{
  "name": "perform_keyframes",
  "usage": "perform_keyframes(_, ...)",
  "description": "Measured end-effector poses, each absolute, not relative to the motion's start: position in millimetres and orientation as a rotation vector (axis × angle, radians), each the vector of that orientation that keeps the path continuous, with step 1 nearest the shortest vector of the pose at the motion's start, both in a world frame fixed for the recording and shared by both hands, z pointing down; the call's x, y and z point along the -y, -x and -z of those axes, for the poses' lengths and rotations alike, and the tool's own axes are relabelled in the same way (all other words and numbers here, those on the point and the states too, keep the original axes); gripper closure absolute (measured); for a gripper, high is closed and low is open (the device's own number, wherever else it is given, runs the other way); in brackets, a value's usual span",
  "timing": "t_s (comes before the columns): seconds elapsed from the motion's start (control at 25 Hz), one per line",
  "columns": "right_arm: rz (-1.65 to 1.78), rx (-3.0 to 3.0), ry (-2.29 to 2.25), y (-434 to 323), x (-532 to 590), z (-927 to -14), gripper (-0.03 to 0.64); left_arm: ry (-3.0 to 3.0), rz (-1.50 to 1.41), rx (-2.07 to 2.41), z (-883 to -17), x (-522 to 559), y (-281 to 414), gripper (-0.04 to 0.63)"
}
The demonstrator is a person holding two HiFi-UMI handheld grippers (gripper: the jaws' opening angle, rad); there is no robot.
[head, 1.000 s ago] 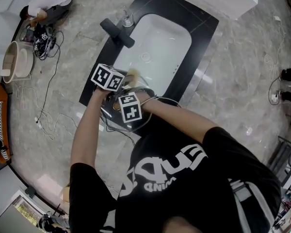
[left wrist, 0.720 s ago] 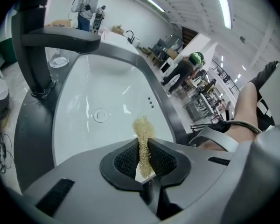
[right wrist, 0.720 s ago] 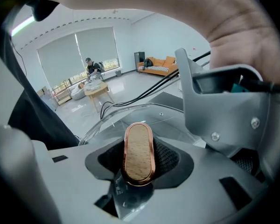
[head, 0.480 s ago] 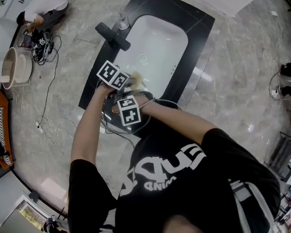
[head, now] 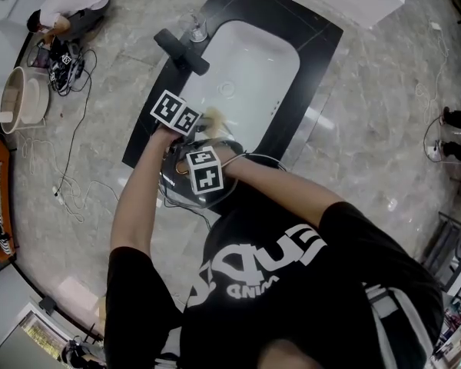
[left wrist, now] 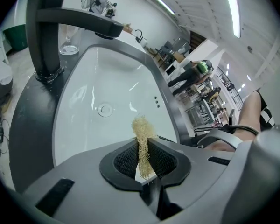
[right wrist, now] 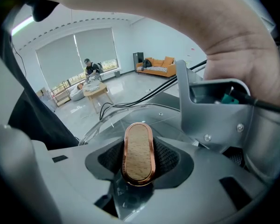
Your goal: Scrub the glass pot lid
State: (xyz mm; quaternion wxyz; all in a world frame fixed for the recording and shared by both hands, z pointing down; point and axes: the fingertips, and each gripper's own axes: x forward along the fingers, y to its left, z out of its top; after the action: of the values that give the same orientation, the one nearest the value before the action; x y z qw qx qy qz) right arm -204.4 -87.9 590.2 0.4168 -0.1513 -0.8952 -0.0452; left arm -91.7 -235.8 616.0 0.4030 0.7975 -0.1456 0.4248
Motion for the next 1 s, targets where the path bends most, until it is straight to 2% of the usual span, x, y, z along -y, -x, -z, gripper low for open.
perform_keyframes(1.0, 0.114, 2.233, 0.367, 205, 88, -591, 0.443, -1.844, -0.788, 0.845, -615, 249, 217, 0.545)
